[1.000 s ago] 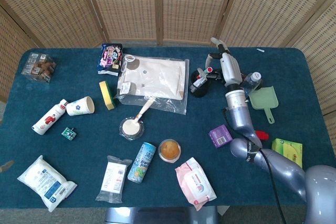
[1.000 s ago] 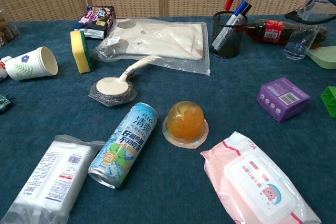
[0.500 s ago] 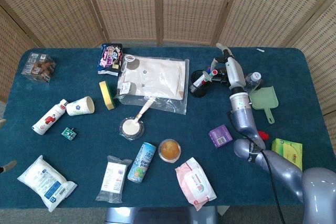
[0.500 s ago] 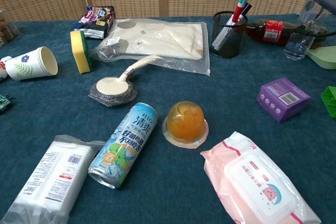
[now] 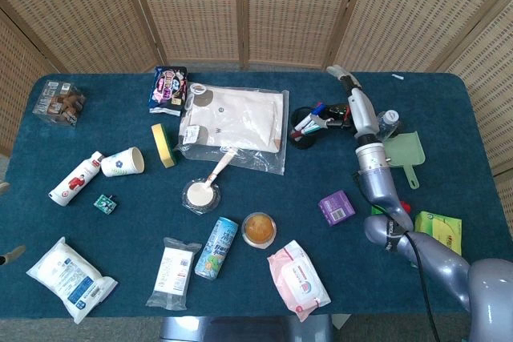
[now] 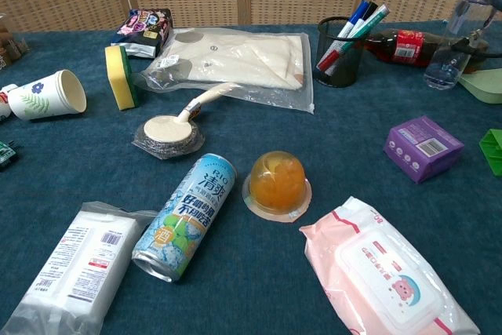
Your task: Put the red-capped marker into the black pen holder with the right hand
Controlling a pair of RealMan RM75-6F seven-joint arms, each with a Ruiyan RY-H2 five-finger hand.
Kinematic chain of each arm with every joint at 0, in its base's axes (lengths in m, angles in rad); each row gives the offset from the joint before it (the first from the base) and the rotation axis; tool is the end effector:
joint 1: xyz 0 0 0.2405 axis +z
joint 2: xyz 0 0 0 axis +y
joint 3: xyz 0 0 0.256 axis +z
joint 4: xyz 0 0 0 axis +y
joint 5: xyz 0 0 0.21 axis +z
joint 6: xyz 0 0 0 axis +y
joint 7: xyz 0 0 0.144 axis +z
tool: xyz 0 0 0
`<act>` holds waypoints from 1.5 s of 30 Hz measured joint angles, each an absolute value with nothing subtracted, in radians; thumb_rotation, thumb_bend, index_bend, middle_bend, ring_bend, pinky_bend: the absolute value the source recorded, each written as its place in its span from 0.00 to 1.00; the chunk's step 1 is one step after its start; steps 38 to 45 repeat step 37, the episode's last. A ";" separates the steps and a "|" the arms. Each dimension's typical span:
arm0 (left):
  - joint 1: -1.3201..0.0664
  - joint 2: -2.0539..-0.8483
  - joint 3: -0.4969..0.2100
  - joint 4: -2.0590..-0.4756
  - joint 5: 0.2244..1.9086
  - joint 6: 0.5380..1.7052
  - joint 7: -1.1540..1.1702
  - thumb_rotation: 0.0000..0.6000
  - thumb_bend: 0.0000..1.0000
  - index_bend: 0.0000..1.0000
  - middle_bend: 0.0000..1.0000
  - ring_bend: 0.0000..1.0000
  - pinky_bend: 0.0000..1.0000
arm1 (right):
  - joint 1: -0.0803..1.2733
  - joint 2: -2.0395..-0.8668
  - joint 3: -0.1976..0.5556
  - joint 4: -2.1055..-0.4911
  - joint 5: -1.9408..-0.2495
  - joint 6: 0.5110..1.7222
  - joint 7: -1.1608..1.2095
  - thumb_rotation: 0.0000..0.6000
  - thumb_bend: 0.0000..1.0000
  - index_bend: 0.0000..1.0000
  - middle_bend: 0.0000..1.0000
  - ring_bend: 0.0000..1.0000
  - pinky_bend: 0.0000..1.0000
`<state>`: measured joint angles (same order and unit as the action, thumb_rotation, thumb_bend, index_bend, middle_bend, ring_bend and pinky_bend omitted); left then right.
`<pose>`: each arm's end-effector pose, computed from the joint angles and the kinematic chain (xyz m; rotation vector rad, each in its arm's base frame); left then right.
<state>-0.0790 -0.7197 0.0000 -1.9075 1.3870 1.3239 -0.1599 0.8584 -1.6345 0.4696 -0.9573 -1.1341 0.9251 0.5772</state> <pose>-0.2998 0.1614 0.2321 -1.3299 -1.1462 -0.7554 -0.1545 -0.4696 0.0669 1.1669 -1.3792 1.6038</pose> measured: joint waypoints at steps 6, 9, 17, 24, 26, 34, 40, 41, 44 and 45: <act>-0.079 -0.717 0.001 -1.902 1.400 1.326 -0.176 1.00 0.07 0.00 0.00 0.00 0.00 | 0.835 -1.568 0.468 -1.059 -1.183 0.994 0.557 1.00 0.15 0.12 0.00 0.00 0.02; -0.075 -0.714 0.003 -1.897 1.411 1.332 -0.192 1.00 0.07 0.00 0.00 0.00 0.00 | 0.809 -1.503 0.452 -1.141 -1.216 1.026 0.513 1.00 0.11 0.10 0.00 0.00 0.02; -0.054 -0.704 0.015 -1.877 1.462 1.372 -0.245 1.00 0.07 0.00 0.00 0.00 0.00 | 0.716 -1.325 0.363 -1.306 -1.319 1.121 0.255 1.00 0.07 0.07 0.00 0.00 0.02; -0.039 -0.701 0.025 -1.864 1.509 1.407 -0.275 1.00 0.07 0.00 0.00 0.00 0.00 | 0.577 -1.175 0.286 -1.514 -1.322 1.232 -0.074 1.00 0.07 0.06 0.00 0.00 0.02; -0.036 -0.701 0.027 -1.861 1.517 1.412 -0.278 1.00 0.07 0.00 0.00 0.00 0.00 | 0.535 -1.141 0.267 -1.570 -1.307 1.266 -0.155 1.00 0.07 0.06 0.00 0.00 0.02; -0.029 -0.701 0.035 -1.859 1.538 1.429 -0.284 1.00 0.07 0.00 0.00 0.00 0.00 | 0.369 -1.049 0.197 -1.710 -1.242 1.406 -0.292 1.00 0.04 0.06 0.00 0.00 0.00; -0.028 -0.702 0.035 -1.860 1.538 1.431 -0.281 1.00 0.07 0.00 0.00 0.00 0.00 | 0.342 -1.042 0.187 -1.718 -1.241 1.424 -0.276 1.00 0.04 0.06 0.00 0.00 0.00; -0.028 -0.702 0.035 -1.860 1.538 1.431 -0.281 1.00 0.07 0.00 0.00 0.00 0.00 | 0.342 -1.042 0.187 -1.718 -1.241 1.424 -0.276 1.00 0.04 0.06 0.00 0.00 0.00; -0.028 -0.702 0.035 -1.860 1.538 1.431 -0.281 1.00 0.07 0.00 0.00 0.00 0.00 | 0.342 -1.042 0.187 -1.718 -1.241 1.424 -0.276 1.00 0.04 0.06 0.00 0.00 0.00; -0.028 -0.702 0.035 -1.860 1.538 1.431 -0.281 1.00 0.07 0.00 0.00 0.00 0.00 | 0.342 -1.042 0.187 -1.718 -1.241 1.424 -0.276 1.00 0.04 0.06 0.00 0.00 0.00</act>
